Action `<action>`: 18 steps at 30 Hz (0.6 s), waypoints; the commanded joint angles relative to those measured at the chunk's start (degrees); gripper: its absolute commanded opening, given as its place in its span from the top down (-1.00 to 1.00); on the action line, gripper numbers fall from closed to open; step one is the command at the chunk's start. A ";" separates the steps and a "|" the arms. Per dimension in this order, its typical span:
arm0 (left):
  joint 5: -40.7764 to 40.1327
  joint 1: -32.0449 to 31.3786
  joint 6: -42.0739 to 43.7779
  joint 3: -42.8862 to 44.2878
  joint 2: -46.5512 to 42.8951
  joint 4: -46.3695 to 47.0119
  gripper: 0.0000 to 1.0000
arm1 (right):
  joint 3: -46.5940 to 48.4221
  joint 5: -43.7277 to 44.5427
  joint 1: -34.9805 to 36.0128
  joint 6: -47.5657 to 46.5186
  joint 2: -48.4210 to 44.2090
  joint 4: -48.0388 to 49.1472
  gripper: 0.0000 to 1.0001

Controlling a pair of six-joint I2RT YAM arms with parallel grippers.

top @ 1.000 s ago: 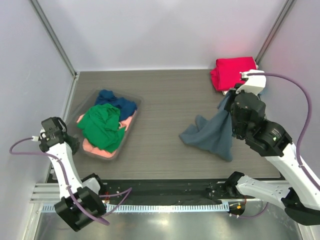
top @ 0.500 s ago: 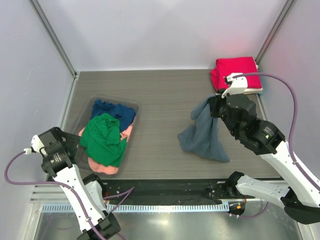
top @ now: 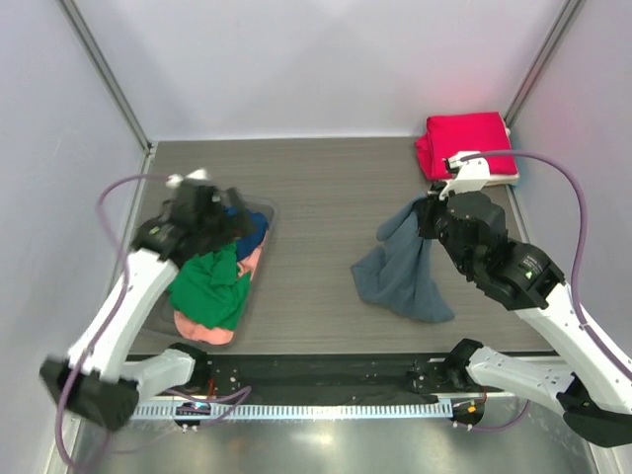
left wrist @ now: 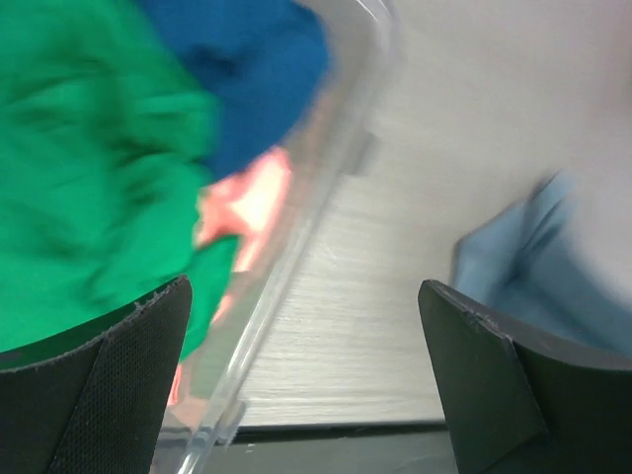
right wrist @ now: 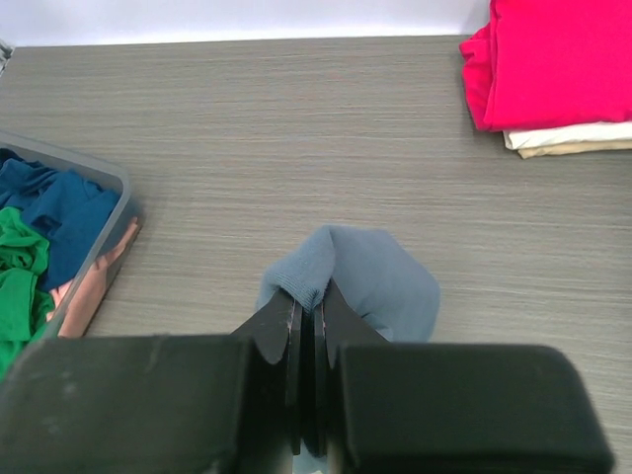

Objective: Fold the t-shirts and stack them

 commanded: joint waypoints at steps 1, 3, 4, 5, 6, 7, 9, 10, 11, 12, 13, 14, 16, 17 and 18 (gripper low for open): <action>-14.91 -14.64 4.44 6.00 11.56 -0.07 -0.95 | 1.83 2.18 0.06 1.08 -1.33 1.77 0.98; -18.71 -20.37 5.84 6.45 18.51 0.10 -0.95 | 2.00 3.40 0.06 1.16 -2.21 0.46 0.98; -19.16 -21.08 5.85 6.81 21.05 -0.69 -0.93 | 2.01 3.85 0.06 1.16 -3.00 0.02 0.98; -20.21 -21.43 5.85 6.72 24.56 -0.78 -0.91 | 1.83 4.20 0.06 1.16 -3.53 -0.51 0.98; -20.74 -21.44 5.94 6.37 26.33 -0.61 -0.90 | 1.83 4.55 0.06 1.16 -3.88 -0.77 0.98; -21.53 -21.44 5.76 6.28 27.83 -0.61 -0.88 | 1.74 4.82 0.06 1.16 -4.76 -1.04 0.98; -23.54 -21.52 5.41 6.37 31.77 -1.65 -0.83 | 1.74 4.99 0.06 1.08 -5.64 -2.09 0.98; -24.16 -21.52 5.23 6.37 32.76 -1.92 -0.82 | 1.74 5.17 0.06 1.08 -5.64 -2.10 0.98; -24.87 -21.44 5.15 6.37 33.81 -2.36 -0.79 | 1.65 5.43 0.06 0.99 -6.17 -2.62 0.98; -25.14 -21.44 5.41 6.20 35.04 -2.45 -0.66 | 1.57 5.61 0.15 0.99 -6.43 -2.62 0.98; -24.88 -21.44 6.02 5.93 35.49 -2.10 -0.52 | 1.48 5.87 0.06 0.73 -6.52 -2.80 0.98; -24.53 -21.44 6.28 5.67 35.93 -1.93 -0.33 | 1.30 6.31 0.06 0.55 -6.78 -2.71 0.98; -25.65 -21.35 6.38 5.40 36.98 -3.93 0.66 | 1.21 6.57 0.15 0.20 -6.79 -2.80 0.98; -27.32 -21.17 6.29 5.66 37.33 -5.51 0.96 | 1.13 6.84 -0.02 0.20 -6.61 -2.71 0.98; -29.42 -21.09 6.29 6.19 37.95 -7.27 0.99 | 1.13 6.75 0.06 0.20 -6.70 -2.80 0.98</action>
